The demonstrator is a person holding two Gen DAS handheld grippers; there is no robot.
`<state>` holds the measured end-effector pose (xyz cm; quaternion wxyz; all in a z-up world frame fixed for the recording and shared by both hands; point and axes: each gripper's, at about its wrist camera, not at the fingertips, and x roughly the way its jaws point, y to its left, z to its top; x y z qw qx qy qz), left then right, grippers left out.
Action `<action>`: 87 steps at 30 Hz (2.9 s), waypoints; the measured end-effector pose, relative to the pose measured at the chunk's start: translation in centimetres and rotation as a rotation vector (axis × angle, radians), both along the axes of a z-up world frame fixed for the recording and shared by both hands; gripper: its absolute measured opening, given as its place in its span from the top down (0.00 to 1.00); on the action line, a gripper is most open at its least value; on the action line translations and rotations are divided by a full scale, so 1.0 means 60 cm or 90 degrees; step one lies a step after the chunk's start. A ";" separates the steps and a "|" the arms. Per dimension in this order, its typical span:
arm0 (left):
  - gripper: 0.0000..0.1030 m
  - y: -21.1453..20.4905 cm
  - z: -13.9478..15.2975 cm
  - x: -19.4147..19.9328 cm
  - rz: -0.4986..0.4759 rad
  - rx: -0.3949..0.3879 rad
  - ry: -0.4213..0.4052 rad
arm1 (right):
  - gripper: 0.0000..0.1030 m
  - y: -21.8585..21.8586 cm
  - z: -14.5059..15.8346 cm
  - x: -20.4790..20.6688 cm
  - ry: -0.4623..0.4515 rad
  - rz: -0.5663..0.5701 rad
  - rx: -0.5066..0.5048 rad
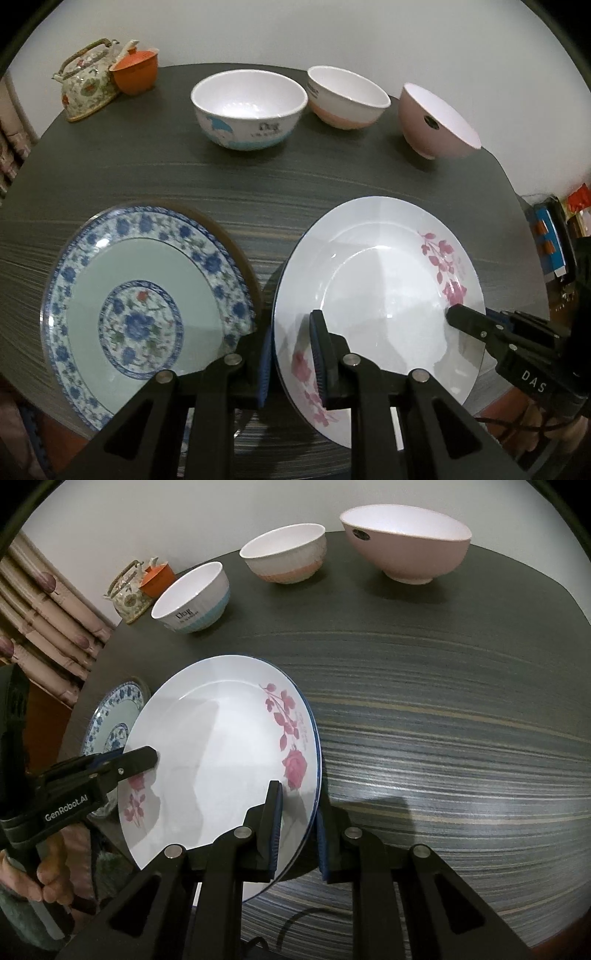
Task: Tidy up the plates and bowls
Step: 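Lift the pink-flower plate with the right tool toward the blue-and-white stack, then lower the pink-flower plate onto the blue-and-white plates with the right tool, then open the right tool and withdraw it from the plate stack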
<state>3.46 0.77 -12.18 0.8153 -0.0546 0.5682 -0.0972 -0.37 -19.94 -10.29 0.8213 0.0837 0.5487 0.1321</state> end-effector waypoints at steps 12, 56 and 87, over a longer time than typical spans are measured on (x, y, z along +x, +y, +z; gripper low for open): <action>0.81 0.112 0.029 -0.005 0.067 0.011 -0.020 | 0.84 0.074 0.032 0.032 -0.017 0.038 0.002; 0.79 0.293 0.001 -0.044 0.211 0.079 -0.004 | 0.79 0.332 0.002 0.048 0.011 0.147 -0.037; 0.52 0.266 0.005 -0.033 0.185 0.130 -0.025 | 0.40 0.381 0.001 0.028 -0.002 0.181 -0.106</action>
